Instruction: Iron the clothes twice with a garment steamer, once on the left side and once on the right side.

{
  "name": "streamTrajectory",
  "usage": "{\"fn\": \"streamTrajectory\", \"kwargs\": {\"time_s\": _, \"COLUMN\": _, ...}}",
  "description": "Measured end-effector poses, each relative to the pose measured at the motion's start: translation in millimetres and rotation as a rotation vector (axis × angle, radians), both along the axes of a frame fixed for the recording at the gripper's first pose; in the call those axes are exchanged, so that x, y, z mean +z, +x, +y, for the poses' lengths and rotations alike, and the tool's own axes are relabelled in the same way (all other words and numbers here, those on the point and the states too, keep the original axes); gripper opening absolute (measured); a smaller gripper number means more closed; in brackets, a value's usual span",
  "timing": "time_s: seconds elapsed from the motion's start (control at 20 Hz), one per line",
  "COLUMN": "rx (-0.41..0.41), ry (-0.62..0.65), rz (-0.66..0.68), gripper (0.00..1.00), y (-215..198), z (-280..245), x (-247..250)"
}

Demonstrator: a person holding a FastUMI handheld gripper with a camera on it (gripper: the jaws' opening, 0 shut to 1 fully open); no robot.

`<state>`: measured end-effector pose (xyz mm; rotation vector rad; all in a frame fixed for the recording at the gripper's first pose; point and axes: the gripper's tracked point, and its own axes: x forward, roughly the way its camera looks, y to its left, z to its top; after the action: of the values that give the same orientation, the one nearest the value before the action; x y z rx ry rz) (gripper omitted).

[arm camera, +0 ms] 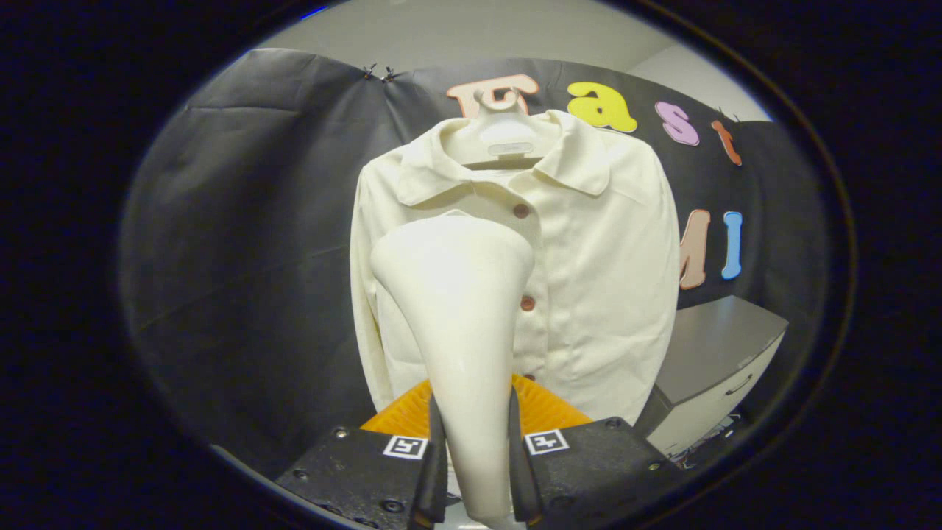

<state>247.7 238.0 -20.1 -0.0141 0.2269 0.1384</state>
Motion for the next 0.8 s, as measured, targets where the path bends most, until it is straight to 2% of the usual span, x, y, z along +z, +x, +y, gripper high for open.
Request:
{"fn": "streamTrajectory", "kwargs": {"time_s": 0.35, "rx": -0.012, "ry": -0.022, "rz": 0.07, "gripper": 0.34, "y": 31.3, "z": 20.9, "x": -34.4}}
{"fn": "streamTrajectory", "kwargs": {"time_s": 0.5, "rx": -0.042, "ry": -0.016, "rz": 0.054, "gripper": 0.34, "y": 33.4, "z": 20.6, "x": -46.8}}
{"fn": "streamTrajectory", "kwargs": {"time_s": 0.8, "rx": -0.084, "ry": -0.088, "rz": 0.115, "gripper": 0.34, "y": 28.5, "z": 9.5, "x": -93.5}}
